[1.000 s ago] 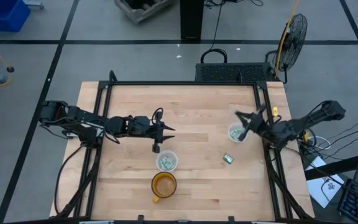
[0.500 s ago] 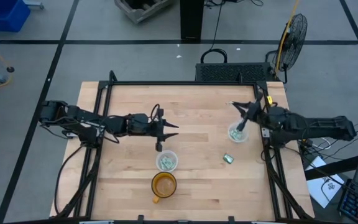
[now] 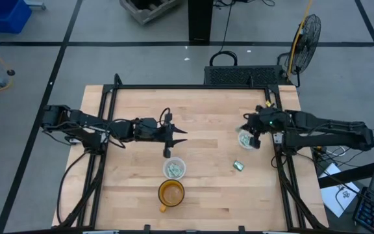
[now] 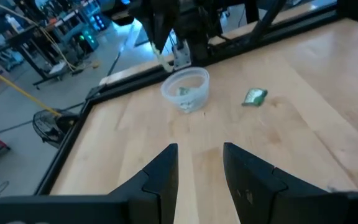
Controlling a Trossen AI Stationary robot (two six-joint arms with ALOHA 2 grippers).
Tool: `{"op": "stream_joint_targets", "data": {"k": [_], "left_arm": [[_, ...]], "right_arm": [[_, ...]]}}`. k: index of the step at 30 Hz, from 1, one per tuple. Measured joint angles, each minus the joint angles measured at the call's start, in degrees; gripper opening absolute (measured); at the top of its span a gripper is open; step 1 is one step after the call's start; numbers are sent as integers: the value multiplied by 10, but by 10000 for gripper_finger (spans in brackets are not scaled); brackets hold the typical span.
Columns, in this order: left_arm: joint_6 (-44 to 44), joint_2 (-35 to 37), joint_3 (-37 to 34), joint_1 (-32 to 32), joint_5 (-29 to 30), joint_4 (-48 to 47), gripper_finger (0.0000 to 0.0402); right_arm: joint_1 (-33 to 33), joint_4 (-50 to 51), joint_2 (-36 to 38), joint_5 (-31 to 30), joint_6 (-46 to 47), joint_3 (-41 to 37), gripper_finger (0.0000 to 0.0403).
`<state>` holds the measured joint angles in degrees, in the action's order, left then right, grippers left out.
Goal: Pick and place items into bin
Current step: Put the stevia packet into the right transparent bin
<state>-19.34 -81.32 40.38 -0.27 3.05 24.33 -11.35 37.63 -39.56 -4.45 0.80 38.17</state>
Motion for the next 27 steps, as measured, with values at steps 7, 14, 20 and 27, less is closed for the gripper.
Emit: {"op": "stream_joint_targets", "data": {"k": [7, 14, 20, 27], "left_arm": [[2, 0, 0, 1, 2, -32, 134], [1, 0, 0, 1, 3, -52, 134], [2, 0, 0, 1, 3, -73, 134], [3, 0, 0, 1, 3, -88, 134]], "right_arm": [[-2, 49, -23, -110, 203, -1, 0], [25, 84, -92, -88, 351, -31, 0], [47, 92, -147, -88, 339, -48, 0], [58, 91, -157, -83, 336, -48, 2]]}}
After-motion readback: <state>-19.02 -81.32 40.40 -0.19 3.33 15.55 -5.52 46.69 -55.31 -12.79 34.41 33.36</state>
